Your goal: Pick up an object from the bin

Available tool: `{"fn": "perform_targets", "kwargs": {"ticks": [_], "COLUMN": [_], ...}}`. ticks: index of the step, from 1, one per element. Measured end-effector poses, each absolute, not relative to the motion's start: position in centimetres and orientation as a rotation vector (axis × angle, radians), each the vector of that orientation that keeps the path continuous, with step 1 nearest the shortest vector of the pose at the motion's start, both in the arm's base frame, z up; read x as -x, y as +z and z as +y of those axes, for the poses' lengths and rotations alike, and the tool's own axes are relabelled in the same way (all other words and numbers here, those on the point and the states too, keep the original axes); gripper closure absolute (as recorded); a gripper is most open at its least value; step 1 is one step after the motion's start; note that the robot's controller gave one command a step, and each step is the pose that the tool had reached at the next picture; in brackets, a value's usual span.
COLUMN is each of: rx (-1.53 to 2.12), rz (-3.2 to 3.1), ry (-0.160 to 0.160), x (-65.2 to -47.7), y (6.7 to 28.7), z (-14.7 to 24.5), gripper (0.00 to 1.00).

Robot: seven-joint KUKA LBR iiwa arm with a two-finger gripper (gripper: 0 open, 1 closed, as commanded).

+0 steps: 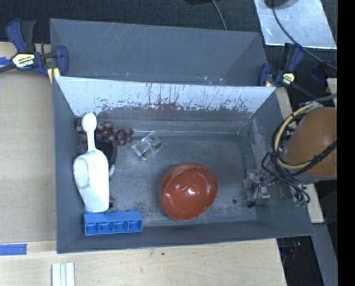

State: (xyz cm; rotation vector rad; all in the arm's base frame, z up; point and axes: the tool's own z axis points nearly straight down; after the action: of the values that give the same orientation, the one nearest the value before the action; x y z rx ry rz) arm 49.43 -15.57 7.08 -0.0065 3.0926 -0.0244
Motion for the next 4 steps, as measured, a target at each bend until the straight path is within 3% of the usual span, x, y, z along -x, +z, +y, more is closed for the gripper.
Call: {"fn": "perform_targets", "kwargs": {"ticks": [2, 3, 4], "rx": [-0.054, 0.184, 0.241], "rz": [3.092, 3.085, 3.079], "ry": [-0.026, -0.031, -0.033], "x": [-50.7, -53.0, -51.2], "y": [8.2, 11.8, 9.1], "z": [-14.9, -10.9, -13.5], "gripper": [1.0, 1.0, 1.0]}}
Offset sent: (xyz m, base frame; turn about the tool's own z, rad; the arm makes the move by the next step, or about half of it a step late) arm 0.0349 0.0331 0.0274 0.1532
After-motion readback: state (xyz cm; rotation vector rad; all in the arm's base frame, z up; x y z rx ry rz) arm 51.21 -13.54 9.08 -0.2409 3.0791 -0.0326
